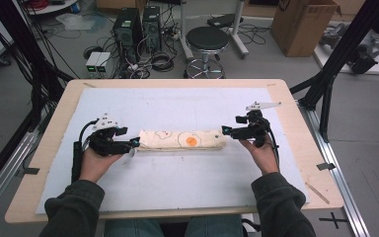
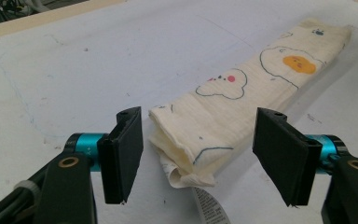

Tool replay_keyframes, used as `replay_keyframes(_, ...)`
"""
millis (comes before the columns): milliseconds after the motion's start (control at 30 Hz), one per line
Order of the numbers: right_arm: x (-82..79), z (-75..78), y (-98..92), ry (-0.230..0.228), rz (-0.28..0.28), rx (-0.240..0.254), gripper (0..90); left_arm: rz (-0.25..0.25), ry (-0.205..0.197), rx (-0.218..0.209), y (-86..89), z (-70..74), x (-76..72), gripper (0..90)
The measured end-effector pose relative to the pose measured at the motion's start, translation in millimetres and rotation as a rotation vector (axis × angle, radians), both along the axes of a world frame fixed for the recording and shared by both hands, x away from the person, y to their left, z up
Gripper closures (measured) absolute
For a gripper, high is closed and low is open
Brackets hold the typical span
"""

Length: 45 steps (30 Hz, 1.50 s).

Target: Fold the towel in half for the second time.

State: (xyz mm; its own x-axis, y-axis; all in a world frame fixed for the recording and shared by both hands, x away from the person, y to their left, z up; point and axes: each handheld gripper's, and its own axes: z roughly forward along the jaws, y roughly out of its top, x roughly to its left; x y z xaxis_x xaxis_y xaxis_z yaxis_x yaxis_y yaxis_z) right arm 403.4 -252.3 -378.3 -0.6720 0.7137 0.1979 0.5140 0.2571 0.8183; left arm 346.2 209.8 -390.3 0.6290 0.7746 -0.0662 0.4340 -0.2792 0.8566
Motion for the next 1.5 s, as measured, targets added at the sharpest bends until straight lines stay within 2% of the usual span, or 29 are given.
replay_keyframes(233, -8.0, 4.7, -2.2, -0.017, -0.007, -0.008, 13.1, -0.001, -0.004, -0.004, 4.2, 0.6, -7.0, 33.1)
replay_keyframes(400, -12.6, 2.8, -5.5, -0.038, -0.013, -0.016, 12.7, 0.003, -0.018, -0.006, 6.8, 4.0, -11.4, 32.5)
replay_keyframes(733, -23.0, -4.1, -15.0, -0.025, -0.023, -0.023, 12.4, 0.012, -0.024, 0.007, 15.5, 4.0, -20.3, 31.0)
replay_keyframes(1067, -34.8, -6.4, -22.4, -0.041, -0.02, -0.011, 12.3, 0.022, -0.022, 0.005, 22.3, -1.3, -32.1, 29.3)
replay_keyframes(1267, -42.6, -9.4, -25.9, -0.042, -0.017, -0.011, 12.3, 0.028, -0.014, 0.006, 26.3, -5.7, -39.0, 26.9)
replay_keyframes(1500, -52.3, -14.7, -30.1, -0.037, -0.016, -0.01, 11.9, 0.022, -0.022, 0.007, 26.3, -6.8, -47.0, 26.1)
